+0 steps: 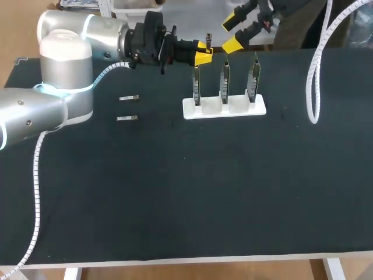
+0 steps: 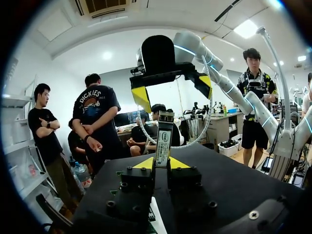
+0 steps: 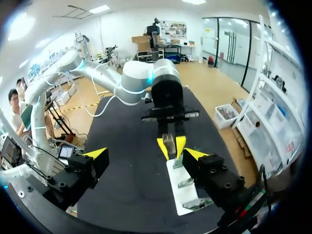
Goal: Pick up the optical module with the left hand, and insert it into the network port with the right hand.
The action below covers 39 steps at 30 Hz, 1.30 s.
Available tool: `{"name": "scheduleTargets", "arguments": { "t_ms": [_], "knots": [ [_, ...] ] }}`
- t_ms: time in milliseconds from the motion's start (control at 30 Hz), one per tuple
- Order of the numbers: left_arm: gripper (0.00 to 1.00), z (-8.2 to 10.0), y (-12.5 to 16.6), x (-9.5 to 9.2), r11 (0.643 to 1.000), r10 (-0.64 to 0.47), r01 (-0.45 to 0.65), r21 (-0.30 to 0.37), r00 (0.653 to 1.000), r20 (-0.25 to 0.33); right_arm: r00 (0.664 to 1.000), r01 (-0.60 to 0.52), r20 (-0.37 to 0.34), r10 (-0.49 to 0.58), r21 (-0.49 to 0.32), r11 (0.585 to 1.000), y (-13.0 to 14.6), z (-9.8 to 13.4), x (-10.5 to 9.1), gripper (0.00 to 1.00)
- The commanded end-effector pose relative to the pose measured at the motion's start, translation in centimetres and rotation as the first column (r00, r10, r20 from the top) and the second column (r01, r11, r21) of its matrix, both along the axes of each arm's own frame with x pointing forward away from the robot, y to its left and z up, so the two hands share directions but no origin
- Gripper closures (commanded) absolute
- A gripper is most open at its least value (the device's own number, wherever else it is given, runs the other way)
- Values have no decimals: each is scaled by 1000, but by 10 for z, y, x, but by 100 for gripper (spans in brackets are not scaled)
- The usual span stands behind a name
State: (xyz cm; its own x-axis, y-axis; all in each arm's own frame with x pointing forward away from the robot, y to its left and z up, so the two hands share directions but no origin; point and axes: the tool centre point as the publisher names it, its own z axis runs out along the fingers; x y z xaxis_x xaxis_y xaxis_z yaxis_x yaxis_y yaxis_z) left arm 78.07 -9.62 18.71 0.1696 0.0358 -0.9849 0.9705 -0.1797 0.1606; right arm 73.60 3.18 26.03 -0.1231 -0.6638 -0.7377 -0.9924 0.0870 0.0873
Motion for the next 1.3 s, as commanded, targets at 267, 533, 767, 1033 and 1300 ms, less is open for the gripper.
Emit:
{"name": "scheduleTargets", "arguments": {
  "t_ms": [267, 533, 767, 1033, 1300],
  "knots": [
    [100, 0, -1, 3, 1000, -6, 6, 2, 1000, 0, 997, -35, 63, 33, 27, 999, 6, 3, -10, 0],
    [100, 0, -1, 3, 1000, -6, 6, 2, 1000, 0, 993, -69, 100, 63, 67, 995, 4, -10, 3, 0],
    [100, 0, -1, 3, 1000, -6, 6, 2, 1000, 0, 985, -104, 150, 90, 92, 990, 12, -4, 10, 0],
    [100, 0, -1, 3, 1000, -6, 6, 2, 1000, 0, 986, -115, 137, 98, 121, 986, 20, -13, 15, 0],
    [100, 0, -1, 3, 1000, -6, 6, 2, 1000, 0, 986, -117, 133, 99, 138, 983, 25, -20, 20, 0]
  ]
}}
